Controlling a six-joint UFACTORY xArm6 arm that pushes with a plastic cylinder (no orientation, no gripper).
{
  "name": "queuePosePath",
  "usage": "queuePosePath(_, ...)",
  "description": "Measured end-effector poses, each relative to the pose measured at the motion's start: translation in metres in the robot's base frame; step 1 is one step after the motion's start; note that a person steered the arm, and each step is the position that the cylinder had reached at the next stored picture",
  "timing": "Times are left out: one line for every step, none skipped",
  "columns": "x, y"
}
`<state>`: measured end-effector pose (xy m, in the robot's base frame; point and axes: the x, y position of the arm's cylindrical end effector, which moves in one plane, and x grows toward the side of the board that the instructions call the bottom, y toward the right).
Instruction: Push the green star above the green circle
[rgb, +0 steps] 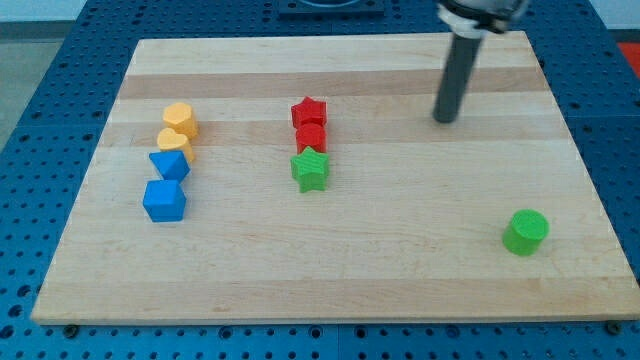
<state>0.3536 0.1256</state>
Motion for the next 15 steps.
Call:
queuePosePath(-0.007,-0.042)
queuePosePath(0.04,-0.043)
queuePosePath(0.085,-0.05)
queuePosePath(0.128,-0.077)
queuePosePath(0.15,-0.14)
queuePosePath(0.155,-0.19)
queuePosePath(0.146,-0.226)
queuePosePath(0.11,-0.234)
queuePosePath(0.111,-0.233)
queuePosePath(0.106,-0.194)
queuePosePath(0.105,-0.172)
queuePosePath(0.095,-0.131)
queuePosePath(0.082,-0.097)
queuePosePath(0.07,-0.079)
queuePosePath(0.07,-0.079)
